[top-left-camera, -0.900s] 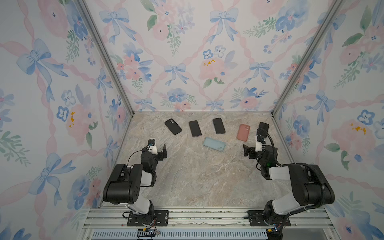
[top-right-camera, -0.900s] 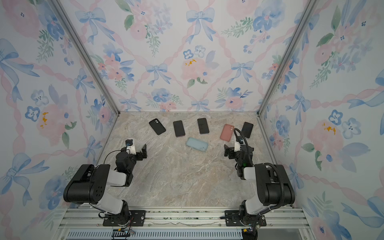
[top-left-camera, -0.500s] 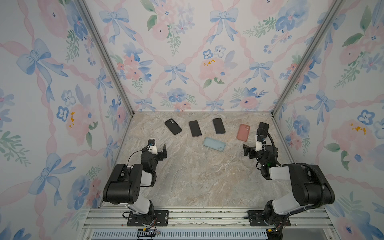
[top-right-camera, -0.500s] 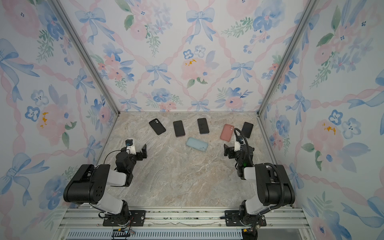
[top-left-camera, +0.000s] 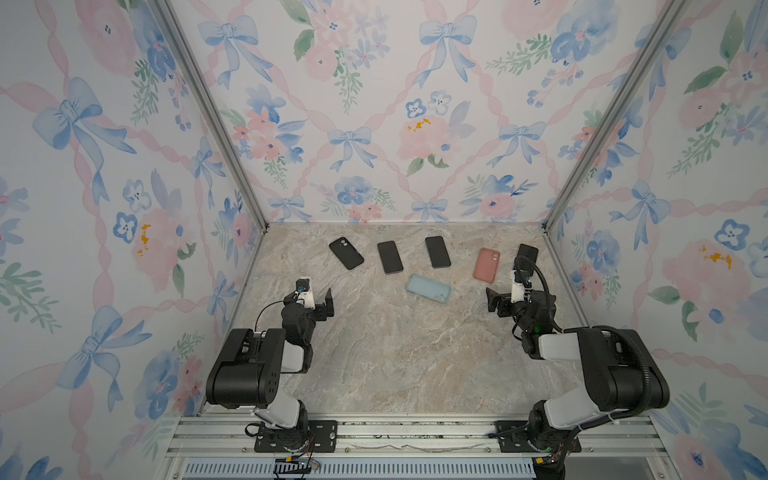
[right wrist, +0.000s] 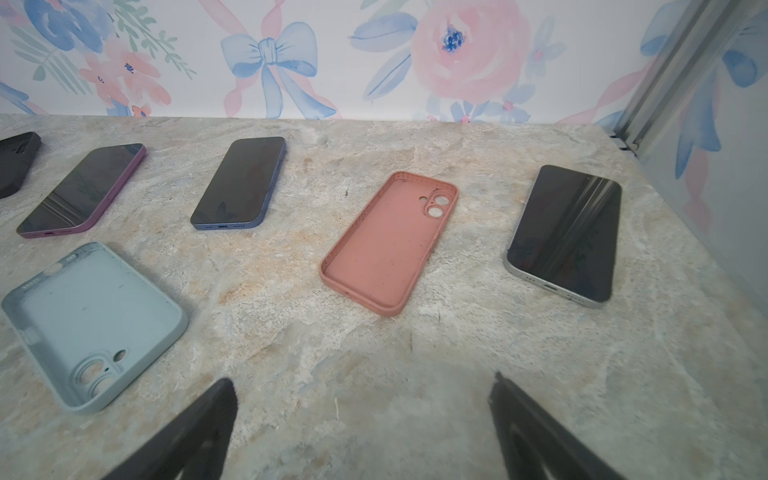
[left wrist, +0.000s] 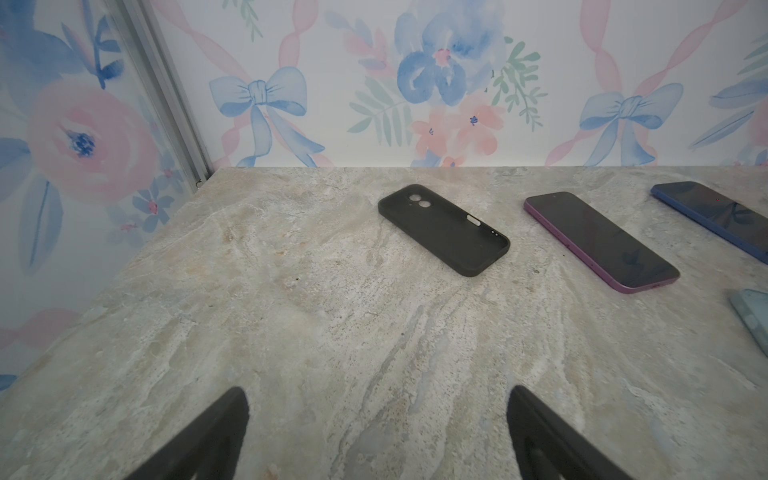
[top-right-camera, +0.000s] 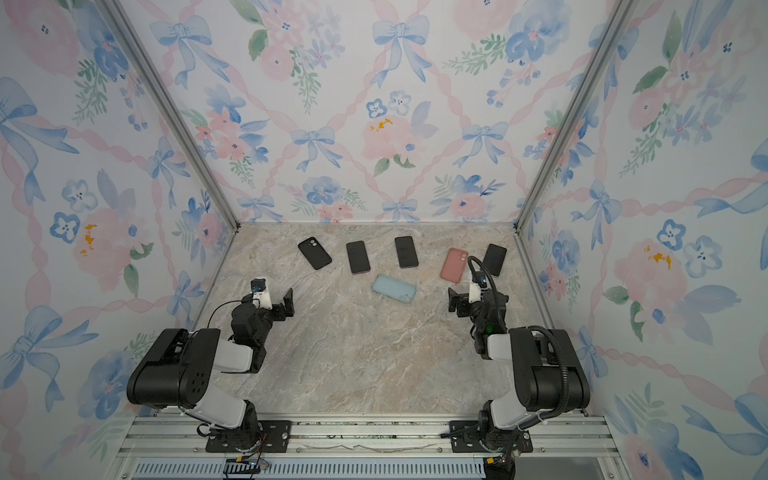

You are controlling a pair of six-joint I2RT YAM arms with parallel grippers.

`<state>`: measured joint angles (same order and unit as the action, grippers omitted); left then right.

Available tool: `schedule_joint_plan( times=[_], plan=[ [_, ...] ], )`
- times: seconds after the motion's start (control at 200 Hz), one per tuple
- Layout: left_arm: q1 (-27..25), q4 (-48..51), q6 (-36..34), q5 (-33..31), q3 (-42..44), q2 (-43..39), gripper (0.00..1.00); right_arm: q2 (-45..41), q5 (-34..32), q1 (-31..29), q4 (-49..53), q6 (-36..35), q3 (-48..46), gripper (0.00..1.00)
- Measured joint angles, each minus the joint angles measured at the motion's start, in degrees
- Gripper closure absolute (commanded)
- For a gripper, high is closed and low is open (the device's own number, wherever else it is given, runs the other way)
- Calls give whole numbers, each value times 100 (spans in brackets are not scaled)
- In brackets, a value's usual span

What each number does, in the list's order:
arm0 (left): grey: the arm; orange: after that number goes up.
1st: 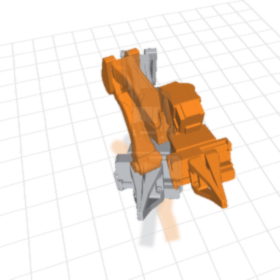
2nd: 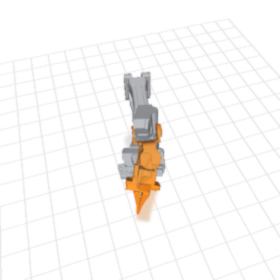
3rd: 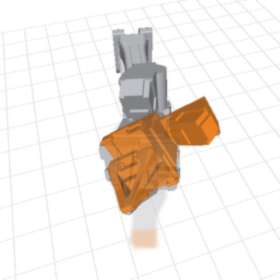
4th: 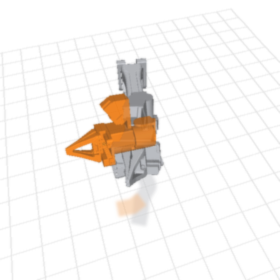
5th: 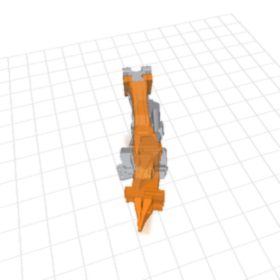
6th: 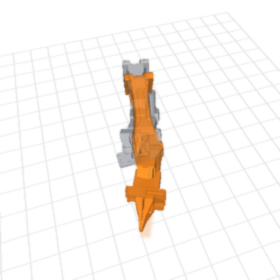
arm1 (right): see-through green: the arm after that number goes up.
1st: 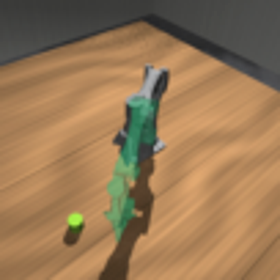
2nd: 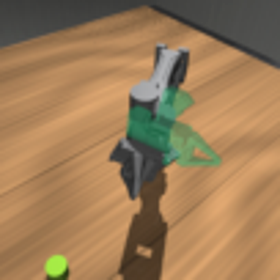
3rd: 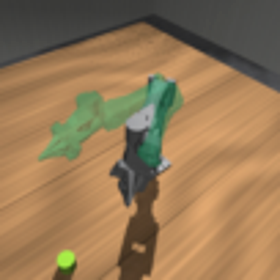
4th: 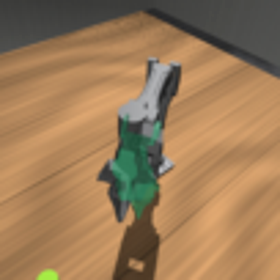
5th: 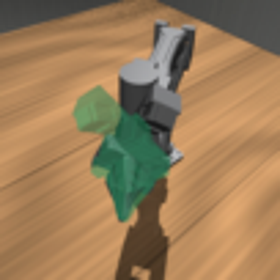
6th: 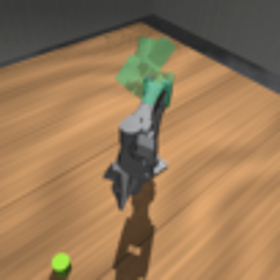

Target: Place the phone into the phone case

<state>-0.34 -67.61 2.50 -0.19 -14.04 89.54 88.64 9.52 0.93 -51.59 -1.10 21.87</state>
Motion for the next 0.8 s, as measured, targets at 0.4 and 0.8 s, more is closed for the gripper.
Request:
schedule_joint_plan(
  times=[0.4,0.8],
  plan=[
    [-151,0,-66,-345,0,0,2,0,-33,0,0,2,0,3],
    [-155,0,-66,-452,0,0,2,0,-247,-28,20,2,0,3]
  ],
)
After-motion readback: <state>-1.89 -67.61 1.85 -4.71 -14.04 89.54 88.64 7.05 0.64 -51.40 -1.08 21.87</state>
